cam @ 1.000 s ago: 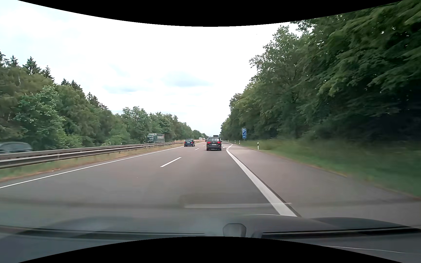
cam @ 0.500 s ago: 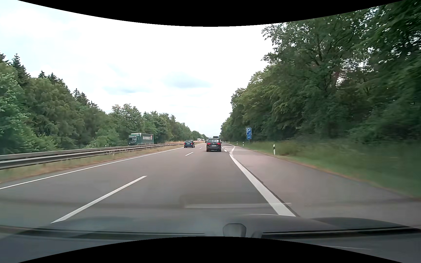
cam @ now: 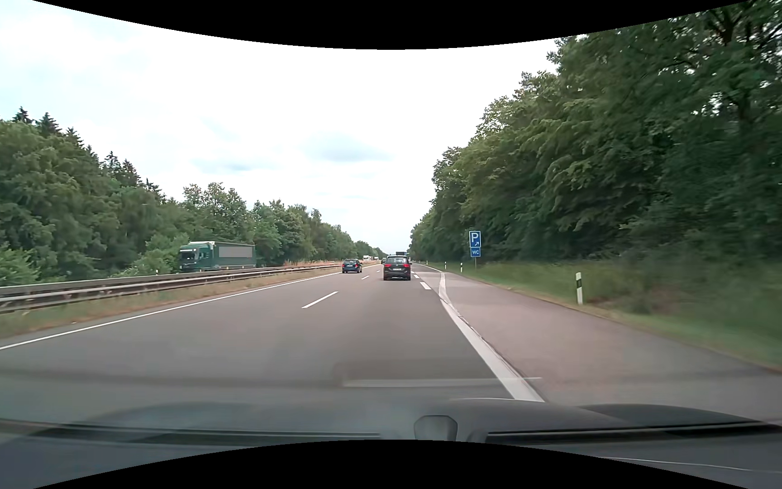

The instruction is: Follow the waypoints while adhering to traffic rules and regulations

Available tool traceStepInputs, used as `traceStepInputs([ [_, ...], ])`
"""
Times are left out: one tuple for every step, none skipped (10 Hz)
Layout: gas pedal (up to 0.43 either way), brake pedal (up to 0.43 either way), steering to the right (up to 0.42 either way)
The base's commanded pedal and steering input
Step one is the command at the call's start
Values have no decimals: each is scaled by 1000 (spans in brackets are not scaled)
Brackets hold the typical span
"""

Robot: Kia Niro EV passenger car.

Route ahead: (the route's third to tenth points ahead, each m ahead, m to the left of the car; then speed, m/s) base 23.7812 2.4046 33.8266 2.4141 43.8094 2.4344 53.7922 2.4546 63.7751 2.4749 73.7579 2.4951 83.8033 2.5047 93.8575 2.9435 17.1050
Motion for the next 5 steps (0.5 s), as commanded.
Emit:
traceStepInputs([
  [157, 0, -3],
  [157, 0, -3],
  [157, 0, -3],
  [157, 0, -3],
  [157, 0, -3],
])
